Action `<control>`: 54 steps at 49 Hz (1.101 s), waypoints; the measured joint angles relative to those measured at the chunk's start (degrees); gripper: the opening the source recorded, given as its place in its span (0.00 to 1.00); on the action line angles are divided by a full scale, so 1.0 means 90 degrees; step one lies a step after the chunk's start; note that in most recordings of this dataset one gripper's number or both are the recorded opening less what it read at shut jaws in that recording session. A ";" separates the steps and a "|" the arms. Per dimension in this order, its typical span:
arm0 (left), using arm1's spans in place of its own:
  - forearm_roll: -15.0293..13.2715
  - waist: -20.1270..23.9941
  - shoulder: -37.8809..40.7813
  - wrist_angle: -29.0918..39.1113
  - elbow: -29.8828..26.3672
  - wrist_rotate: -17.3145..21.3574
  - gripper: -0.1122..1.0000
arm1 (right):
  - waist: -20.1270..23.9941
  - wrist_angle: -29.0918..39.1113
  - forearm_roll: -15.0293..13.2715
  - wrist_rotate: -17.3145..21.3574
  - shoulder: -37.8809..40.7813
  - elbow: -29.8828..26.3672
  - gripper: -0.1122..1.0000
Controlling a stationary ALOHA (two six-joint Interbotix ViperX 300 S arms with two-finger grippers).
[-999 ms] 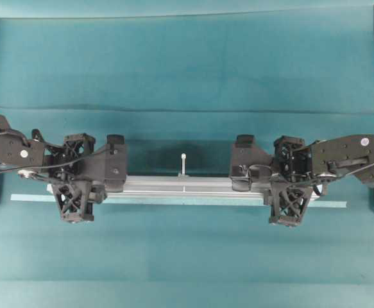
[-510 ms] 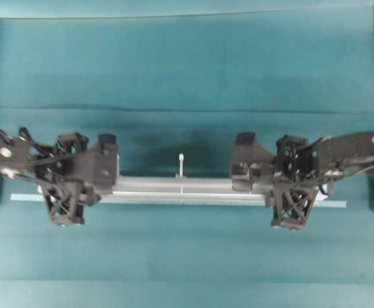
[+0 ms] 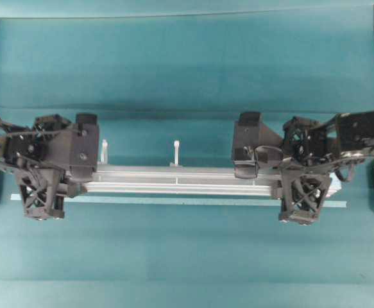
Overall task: Lift the large metal rail with both hands.
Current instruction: 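Lift the rail upward with both grippers together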
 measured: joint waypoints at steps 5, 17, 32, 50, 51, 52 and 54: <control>0.0000 0.0000 -0.0068 0.0391 -0.0361 0.0020 0.42 | 0.0000 0.0342 0.0078 0.0000 -0.0029 -0.0254 0.46; 0.0000 -0.0010 -0.0098 0.1006 -0.0947 0.0039 0.42 | 0.0000 0.1279 0.0156 0.0000 -0.0039 -0.0918 0.46; 0.0000 -0.0029 -0.0186 0.1582 -0.1650 0.0029 0.42 | 0.0000 0.2314 0.0166 0.0117 -0.0039 -0.1768 0.45; -0.0010 -0.0010 -0.0186 0.2373 -0.2422 0.0039 0.42 | -0.0010 0.3193 0.0166 0.0215 -0.0039 -0.2578 0.46; -0.0010 -0.0029 -0.0186 0.2402 -0.2461 0.0039 0.42 | 0.0000 0.3213 0.0166 0.0215 -0.0039 -0.2607 0.45; -0.0010 -0.0029 -0.0186 0.2441 -0.2490 0.0039 0.42 | -0.0010 0.3232 0.0166 0.0225 -0.0039 -0.2646 0.45; -0.0010 -0.0029 -0.0186 0.2500 -0.2578 0.0039 0.42 | 0.0000 0.3281 0.0166 0.0225 -0.0039 -0.2715 0.46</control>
